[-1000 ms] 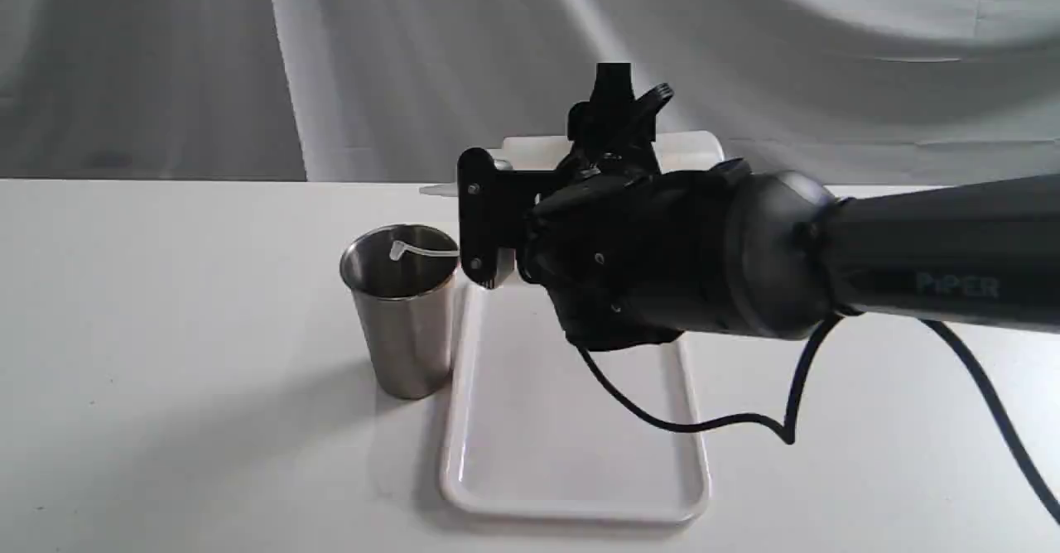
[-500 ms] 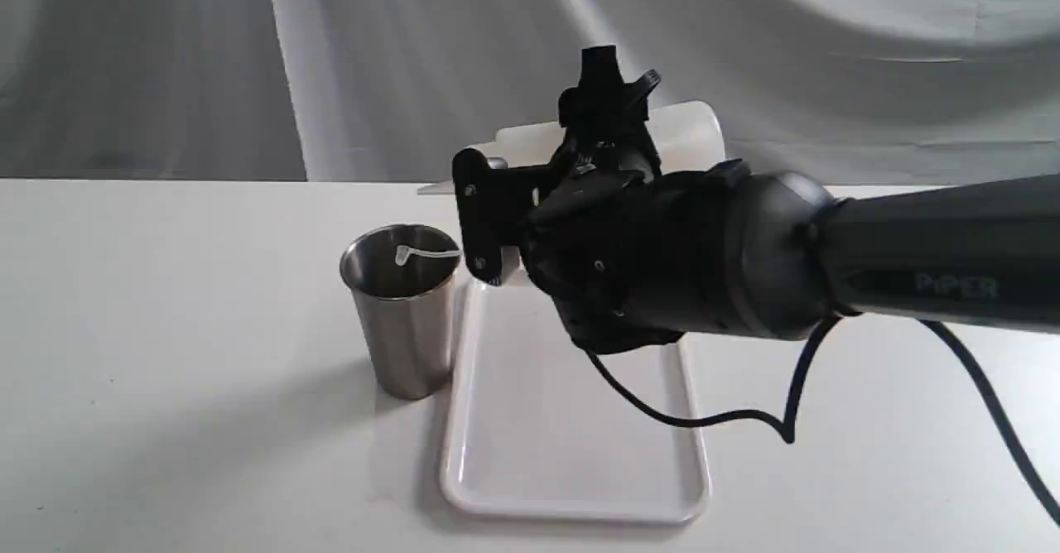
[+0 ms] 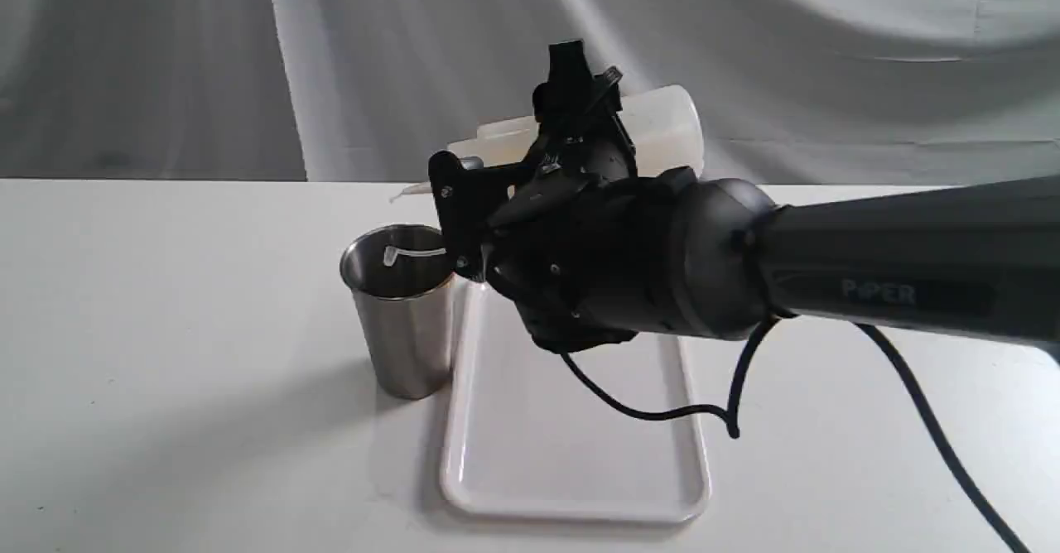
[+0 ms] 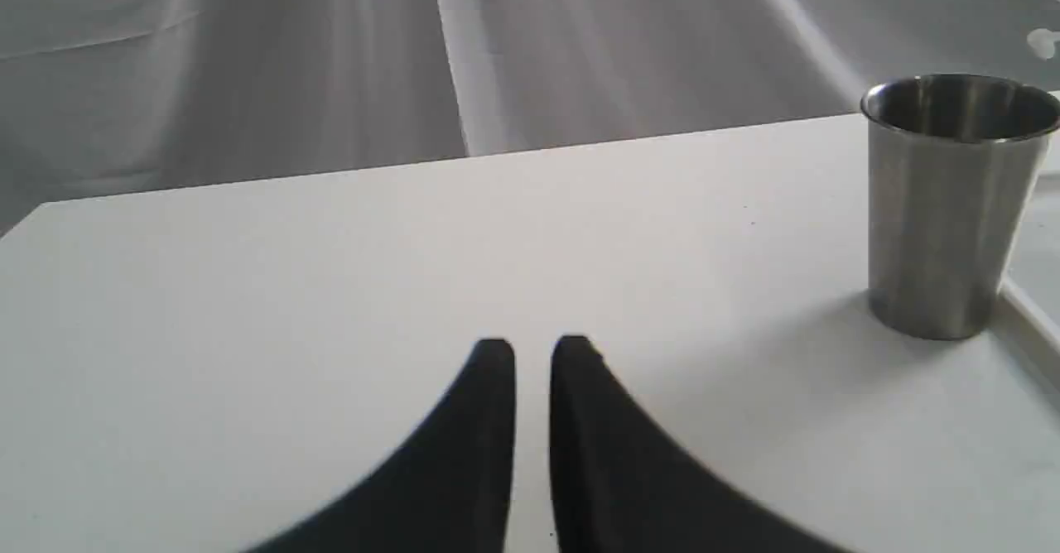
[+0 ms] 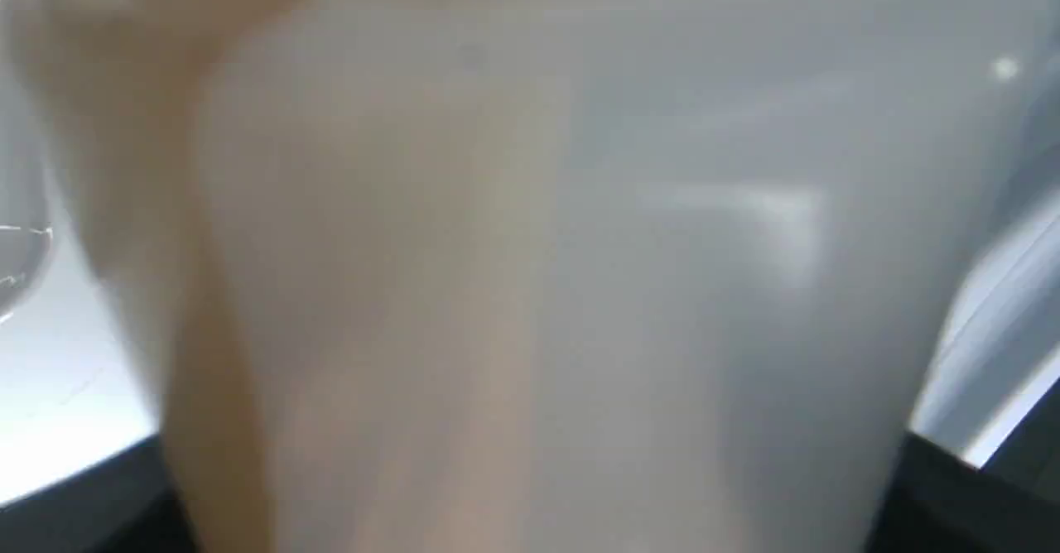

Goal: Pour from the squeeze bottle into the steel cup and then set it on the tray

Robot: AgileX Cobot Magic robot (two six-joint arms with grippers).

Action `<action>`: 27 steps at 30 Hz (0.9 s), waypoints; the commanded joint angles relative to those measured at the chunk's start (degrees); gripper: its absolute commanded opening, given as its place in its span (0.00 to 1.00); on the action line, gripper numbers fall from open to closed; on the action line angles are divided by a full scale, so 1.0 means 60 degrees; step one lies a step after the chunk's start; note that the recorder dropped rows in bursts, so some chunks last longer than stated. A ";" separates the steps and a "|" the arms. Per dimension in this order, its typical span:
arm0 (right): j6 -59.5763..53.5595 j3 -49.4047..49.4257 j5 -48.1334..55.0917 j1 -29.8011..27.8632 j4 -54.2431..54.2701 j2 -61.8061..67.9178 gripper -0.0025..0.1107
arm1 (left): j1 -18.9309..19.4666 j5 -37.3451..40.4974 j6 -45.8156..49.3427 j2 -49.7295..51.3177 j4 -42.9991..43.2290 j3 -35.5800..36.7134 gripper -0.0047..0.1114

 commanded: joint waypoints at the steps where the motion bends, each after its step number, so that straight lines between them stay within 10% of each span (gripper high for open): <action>1: -0.0199 -0.0118 0.0282 0.0006 -0.0571 -0.0110 0.02 | -0.0036 -0.0068 -0.0017 -0.0047 0.0023 0.0042 0.11; 27: -0.0701 -0.0118 0.0232 0.0006 -0.1084 -0.0110 0.02 | -0.0036 -0.0068 -0.0017 -0.0047 0.0023 0.0042 0.11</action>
